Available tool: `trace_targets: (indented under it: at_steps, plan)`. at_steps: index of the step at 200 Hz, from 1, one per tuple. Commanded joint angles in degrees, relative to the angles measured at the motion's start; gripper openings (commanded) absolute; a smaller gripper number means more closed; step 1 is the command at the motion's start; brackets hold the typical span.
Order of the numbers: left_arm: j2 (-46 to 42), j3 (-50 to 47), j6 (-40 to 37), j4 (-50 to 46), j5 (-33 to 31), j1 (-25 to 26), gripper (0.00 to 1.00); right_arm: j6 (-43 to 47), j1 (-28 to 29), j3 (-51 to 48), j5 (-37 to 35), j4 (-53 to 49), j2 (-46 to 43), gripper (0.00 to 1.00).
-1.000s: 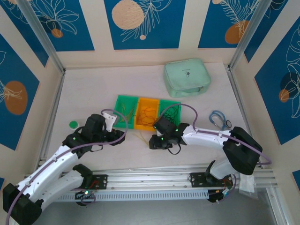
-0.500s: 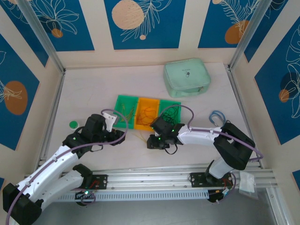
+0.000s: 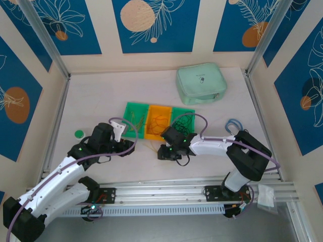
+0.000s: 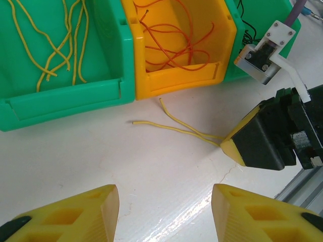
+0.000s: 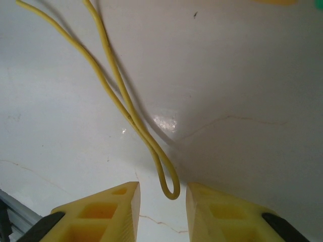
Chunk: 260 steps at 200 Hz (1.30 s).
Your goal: Untangle the cables
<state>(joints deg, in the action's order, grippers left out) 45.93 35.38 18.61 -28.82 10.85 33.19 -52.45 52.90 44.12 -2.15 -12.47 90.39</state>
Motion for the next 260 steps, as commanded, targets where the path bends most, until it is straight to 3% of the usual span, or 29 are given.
trace_targets:
  at_steps: [1,91,171,260]
  plan:
    - [-0.43,-0.24,-0.16,0.23,-0.57,0.49,0.51,-0.9,0.3,-0.87,-0.71,1.17,0.97,0.3]
    - [-0.44,0.0,0.18,-0.1,-0.39,0.56,0.51,-1.08,0.03,-1.48,-2.24,3.56,1.81,0.24]
    - [-0.48,-0.2,0.37,-0.22,-0.29,0.6,0.51,1.16,-0.09,-1.56,-1.81,2.42,0.74,0.03]
    - [-0.93,1.61,-0.86,-2.45,-1.93,0.65,0.51,17.1,-0.12,4.86,4.84,-12.98,-7.67,0.0]
